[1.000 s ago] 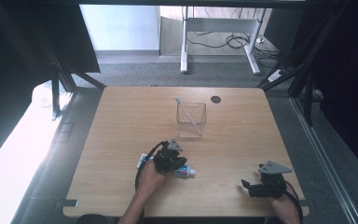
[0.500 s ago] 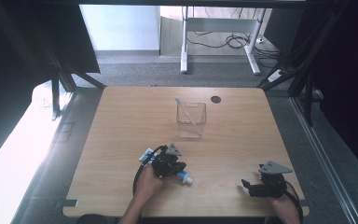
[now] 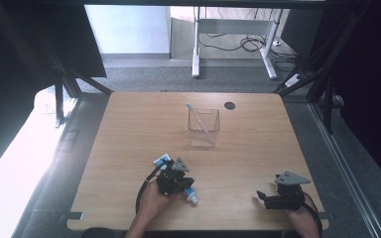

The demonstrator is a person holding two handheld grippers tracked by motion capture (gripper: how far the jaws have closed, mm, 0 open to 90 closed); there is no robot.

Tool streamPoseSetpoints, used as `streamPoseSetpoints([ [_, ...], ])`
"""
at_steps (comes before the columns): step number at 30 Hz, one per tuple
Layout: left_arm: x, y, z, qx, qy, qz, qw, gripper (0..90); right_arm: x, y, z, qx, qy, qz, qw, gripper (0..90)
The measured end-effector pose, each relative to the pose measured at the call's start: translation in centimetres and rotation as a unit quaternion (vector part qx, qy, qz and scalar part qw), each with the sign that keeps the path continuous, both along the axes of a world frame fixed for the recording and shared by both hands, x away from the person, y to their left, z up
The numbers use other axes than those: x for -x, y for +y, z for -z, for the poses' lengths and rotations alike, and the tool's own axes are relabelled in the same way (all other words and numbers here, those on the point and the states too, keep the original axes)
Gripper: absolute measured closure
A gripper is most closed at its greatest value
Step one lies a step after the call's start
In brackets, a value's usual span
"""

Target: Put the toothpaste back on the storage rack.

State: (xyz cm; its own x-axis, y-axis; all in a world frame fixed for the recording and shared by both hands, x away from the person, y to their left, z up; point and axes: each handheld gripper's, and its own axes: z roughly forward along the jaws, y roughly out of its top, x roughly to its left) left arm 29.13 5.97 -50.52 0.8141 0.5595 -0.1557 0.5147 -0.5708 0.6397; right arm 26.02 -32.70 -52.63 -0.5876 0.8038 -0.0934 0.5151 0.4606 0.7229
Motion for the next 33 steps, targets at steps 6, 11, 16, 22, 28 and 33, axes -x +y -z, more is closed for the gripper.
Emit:
streamPoseSetpoints([
  [6,0.8,0.8,0.0,0.000,0.002,-0.002,1.0000,88.3,0.0,0.2,0.0,0.002,0.001,-0.002,1.0000,5.1],
  [11,1.6,1.9,-0.4,-0.008,0.002,-0.009,0.9999,88.3,0.0,0.2,0.0,0.003,0.002,-0.001,1.0000,5.1],
  [16,2.1,3.2,-0.7,-0.007,0.004,-0.016,0.9998,88.0,-0.1,0.2,0.1,0.005,0.002,-0.001,1.0000,5.2],
  [22,2.5,4.1,-0.7,-0.005,0.012,-0.020,0.9997,87.7,-0.1,0.0,0.1,0.005,0.002,0.002,1.0000,5.2],
  [28,2.6,3.4,-0.4,-0.009,0.013,-0.015,0.9998,87.6,-0.1,0.1,0.1,0.006,0.002,0.000,1.0000,5.3],
  [33,2.6,3.2,-0.3,-0.022,0.008,-0.012,0.9996,87.8,-0.1,0.1,0.1,0.006,0.003,0.001,1.0000,5.3],
])
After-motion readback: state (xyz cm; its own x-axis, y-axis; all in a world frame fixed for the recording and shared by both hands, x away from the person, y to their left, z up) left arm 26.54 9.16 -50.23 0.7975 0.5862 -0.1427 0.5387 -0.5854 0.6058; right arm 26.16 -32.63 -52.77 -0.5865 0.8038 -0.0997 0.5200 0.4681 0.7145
